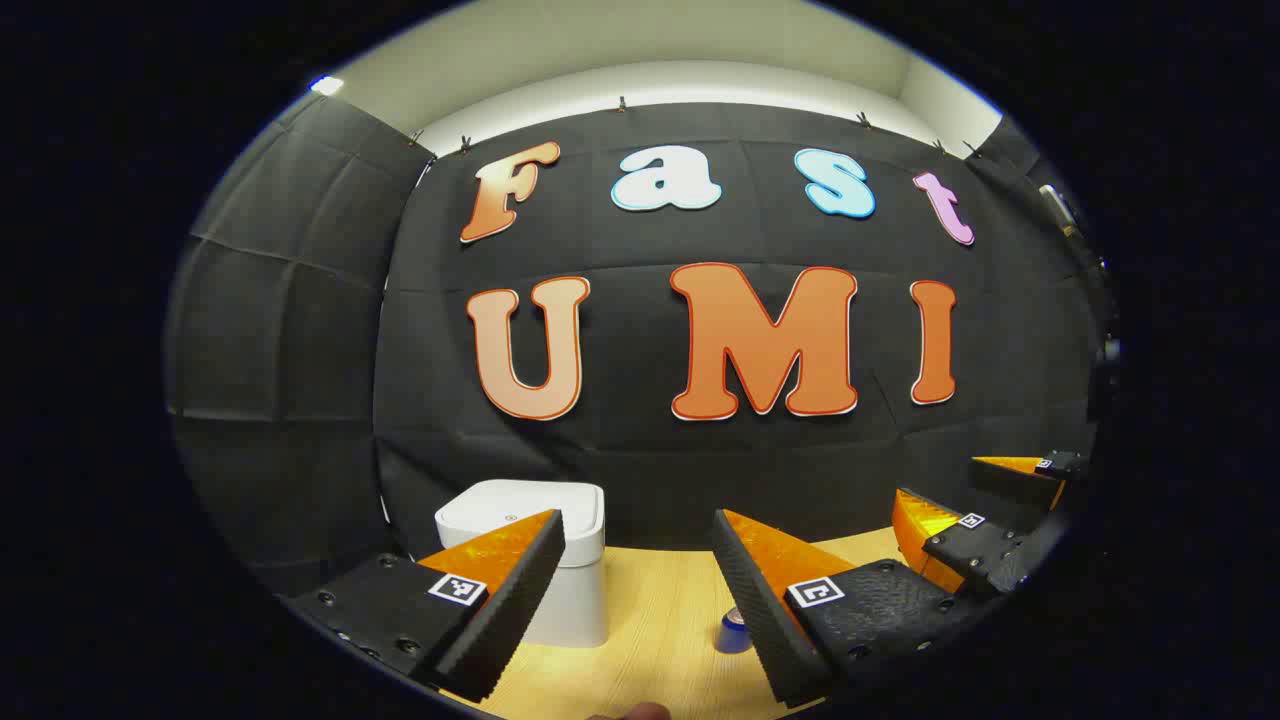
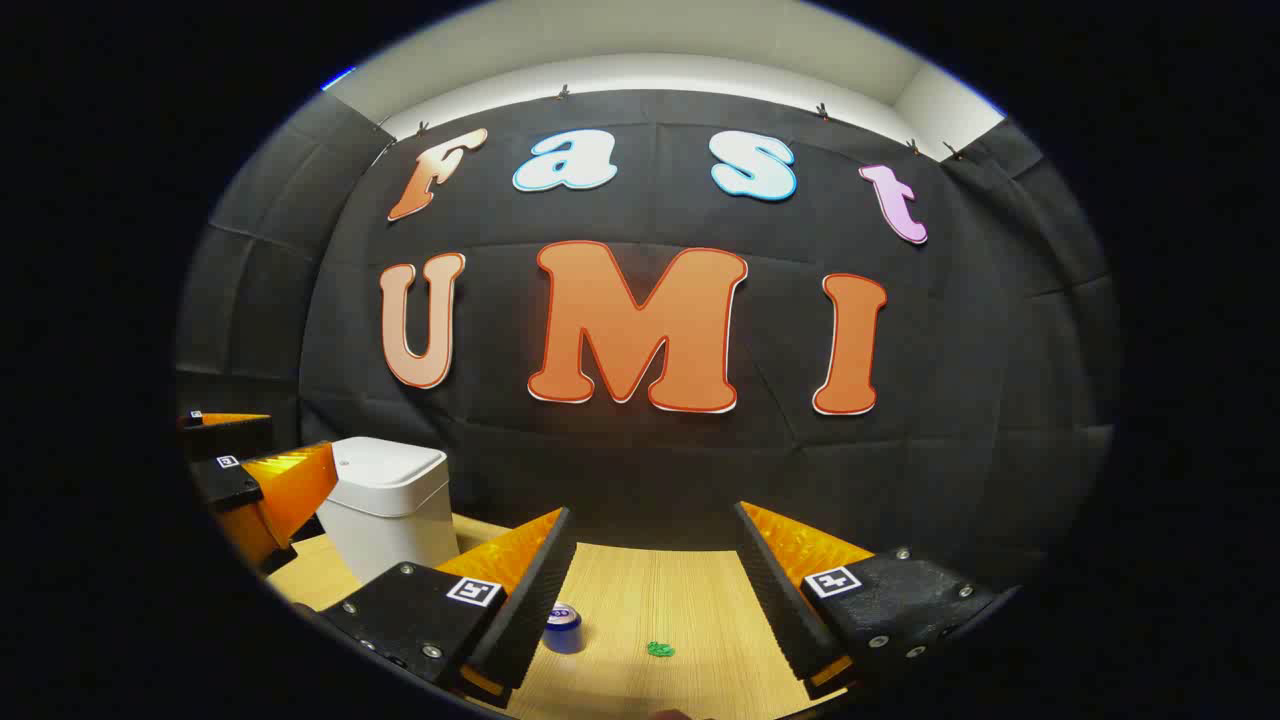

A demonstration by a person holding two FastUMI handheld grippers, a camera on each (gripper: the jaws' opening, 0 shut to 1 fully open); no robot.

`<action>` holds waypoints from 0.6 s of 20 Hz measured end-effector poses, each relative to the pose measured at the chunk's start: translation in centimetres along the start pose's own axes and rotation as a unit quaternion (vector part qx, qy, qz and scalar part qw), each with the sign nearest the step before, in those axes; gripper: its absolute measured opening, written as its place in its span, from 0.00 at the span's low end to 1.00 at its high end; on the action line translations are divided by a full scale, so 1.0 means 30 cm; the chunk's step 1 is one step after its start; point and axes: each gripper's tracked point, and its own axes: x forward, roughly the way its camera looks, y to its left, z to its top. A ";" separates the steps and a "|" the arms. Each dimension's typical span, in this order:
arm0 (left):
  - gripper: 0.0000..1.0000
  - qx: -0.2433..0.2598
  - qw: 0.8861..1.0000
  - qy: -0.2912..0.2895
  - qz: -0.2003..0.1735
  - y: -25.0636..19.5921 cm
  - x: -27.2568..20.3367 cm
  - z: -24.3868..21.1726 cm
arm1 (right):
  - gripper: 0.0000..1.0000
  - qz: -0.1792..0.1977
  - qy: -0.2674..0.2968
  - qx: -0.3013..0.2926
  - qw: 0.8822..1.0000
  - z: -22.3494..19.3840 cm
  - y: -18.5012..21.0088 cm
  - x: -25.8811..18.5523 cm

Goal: Press the lid of the desktop garbage bin to open it, pick up the crumpled paper on the desktop and throw it into the bin, then pick up the pop can on the desktop and drop it into the bin, and finally close the garbage bin lid.

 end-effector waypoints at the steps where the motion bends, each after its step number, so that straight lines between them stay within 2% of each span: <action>1: 0.93 -0.003 1.000 0.002 -0.003 -0.003 0.001 -0.006 | 0.94 -0.003 0.001 0.002 1.000 -0.001 -0.005 -0.004; 6: 0.94 -0.010 0.999 0.028 -0.033 -0.057 0.038 -0.063 | 0.94 -0.012 0.005 -0.001 1.000 -0.013 -0.024 -0.031; 12: 0.93 -0.003 0.999 0.028 -0.041 -0.068 0.049 -0.070 | 0.94 -0.019 0.016 -0.006 1.000 -0.033 -0.043 -0.039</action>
